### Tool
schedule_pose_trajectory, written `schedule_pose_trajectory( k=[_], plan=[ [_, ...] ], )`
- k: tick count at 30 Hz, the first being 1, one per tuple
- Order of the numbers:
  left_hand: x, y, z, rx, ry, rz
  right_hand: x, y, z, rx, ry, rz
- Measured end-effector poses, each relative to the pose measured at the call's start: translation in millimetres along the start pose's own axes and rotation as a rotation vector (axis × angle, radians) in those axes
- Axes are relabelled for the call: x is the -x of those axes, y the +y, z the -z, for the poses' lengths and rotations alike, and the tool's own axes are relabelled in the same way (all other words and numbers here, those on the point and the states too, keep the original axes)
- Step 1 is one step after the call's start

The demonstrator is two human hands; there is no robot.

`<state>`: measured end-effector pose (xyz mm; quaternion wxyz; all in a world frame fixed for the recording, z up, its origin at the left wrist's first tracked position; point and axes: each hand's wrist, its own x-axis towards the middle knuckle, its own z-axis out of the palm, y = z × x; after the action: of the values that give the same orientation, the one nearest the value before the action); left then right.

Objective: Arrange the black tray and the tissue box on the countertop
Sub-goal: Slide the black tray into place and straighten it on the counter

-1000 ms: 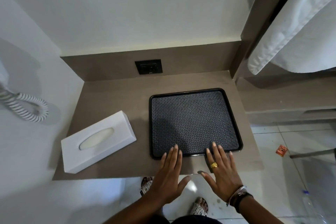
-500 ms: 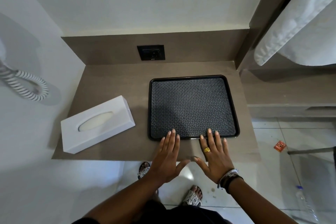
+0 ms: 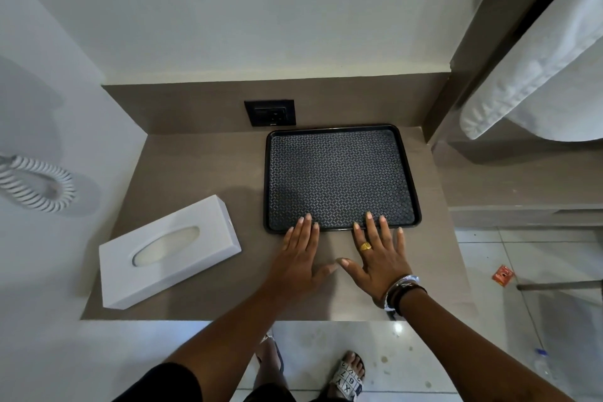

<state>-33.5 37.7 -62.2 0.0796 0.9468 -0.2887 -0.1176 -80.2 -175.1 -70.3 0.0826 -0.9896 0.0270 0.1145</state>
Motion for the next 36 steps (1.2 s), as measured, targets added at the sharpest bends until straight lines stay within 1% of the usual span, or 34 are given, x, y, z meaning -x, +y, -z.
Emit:
schedule_pose_trajectory(
  k=[6,14,18,20,22,24,27,30,34,36],
  plan=[
    [-9.3,-12.0,-0.2,0.022,0.013,-0.035,-8.3,-2.8,-2.2,-0.032,0.031,-0.013],
    [-8.4,-10.7,-2.1,0.018,0.017,-0.023,-7.5,-2.6,-0.7,-0.024,0.039,-0.003],
    [-4.9,-5.4,7.2,0.109,0.089,0.085,-1.1,-9.1,6.0,-0.044,0.114,0.007],
    [-1.6,-8.3,15.2,0.155,0.123,0.124,2.6,-18.0,9.5,-0.055,0.148,0.046],
    [6.8,-18.5,24.3,0.158,0.162,0.131,6.9,-33.2,9.3,-0.053,0.144,0.147],
    [17.6,-36.9,33.8,0.156,0.211,0.143,9.9,-51.4,6.0,-0.047,0.109,0.244],
    [36.1,-77.2,50.9,0.138,0.233,0.184,11.2,-82.7,0.4,-0.063,0.04,0.303],
    [49.0,-121.2,67.5,0.06,0.154,0.202,6.3,-113.1,-0.2,-0.07,-0.001,0.323],
    [59.3,-181.7,89.2,-0.012,-0.086,0.391,-3.8,-150.8,-2.9,-0.062,-0.036,0.296],
    [65.3,-207.3,94.4,-0.021,-0.202,0.424,-7.4,-165.1,-10.1,-0.048,-0.065,0.277]
  ],
)
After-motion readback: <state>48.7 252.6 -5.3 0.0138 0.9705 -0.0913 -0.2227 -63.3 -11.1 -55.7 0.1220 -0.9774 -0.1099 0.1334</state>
